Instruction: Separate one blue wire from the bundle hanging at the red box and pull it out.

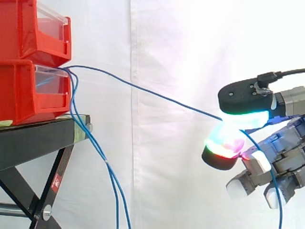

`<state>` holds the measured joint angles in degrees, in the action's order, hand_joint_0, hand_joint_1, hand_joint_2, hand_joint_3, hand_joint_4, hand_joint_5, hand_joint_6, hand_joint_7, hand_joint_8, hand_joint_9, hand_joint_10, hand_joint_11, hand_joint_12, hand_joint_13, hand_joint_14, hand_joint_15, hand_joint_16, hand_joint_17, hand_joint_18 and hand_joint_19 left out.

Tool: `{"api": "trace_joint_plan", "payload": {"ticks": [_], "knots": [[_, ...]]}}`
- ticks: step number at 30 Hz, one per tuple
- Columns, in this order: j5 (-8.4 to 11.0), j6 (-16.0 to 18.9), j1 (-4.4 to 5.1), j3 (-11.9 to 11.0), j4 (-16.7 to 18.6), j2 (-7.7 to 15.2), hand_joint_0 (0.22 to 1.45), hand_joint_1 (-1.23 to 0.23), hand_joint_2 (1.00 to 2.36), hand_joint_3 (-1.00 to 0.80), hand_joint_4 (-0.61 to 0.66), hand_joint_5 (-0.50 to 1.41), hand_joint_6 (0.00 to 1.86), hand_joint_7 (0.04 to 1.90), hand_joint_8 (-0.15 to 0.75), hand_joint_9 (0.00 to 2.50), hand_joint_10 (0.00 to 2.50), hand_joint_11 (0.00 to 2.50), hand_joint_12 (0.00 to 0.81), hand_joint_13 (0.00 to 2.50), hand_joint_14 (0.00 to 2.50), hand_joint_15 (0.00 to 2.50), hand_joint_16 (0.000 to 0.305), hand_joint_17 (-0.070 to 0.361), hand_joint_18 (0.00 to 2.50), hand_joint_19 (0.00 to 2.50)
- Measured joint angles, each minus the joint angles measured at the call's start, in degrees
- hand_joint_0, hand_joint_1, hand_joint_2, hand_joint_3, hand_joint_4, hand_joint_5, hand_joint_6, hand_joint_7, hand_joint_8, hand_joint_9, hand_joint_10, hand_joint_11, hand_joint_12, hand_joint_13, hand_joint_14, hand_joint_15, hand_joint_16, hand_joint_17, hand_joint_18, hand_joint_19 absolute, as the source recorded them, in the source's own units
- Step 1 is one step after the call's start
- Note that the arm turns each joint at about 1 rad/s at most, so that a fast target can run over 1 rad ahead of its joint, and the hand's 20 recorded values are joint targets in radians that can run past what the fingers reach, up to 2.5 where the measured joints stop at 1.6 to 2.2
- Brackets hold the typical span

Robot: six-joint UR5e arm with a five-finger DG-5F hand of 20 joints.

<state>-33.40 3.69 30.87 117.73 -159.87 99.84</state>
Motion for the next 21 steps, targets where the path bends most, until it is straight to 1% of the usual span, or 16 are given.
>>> {"api": "trace_joint_plan", "payload": {"ticks": [21], "knots": [[0.00,0.00,0.05,-0.04,0.00,0.00,0.60,-0.75,1.03,0.04,-0.11,-0.13,0.82,1.11,0.255,0.95,0.02,1.19,0.325,0.64,0.02,0.65,0.039,0.087,0.67,0.78]]}}
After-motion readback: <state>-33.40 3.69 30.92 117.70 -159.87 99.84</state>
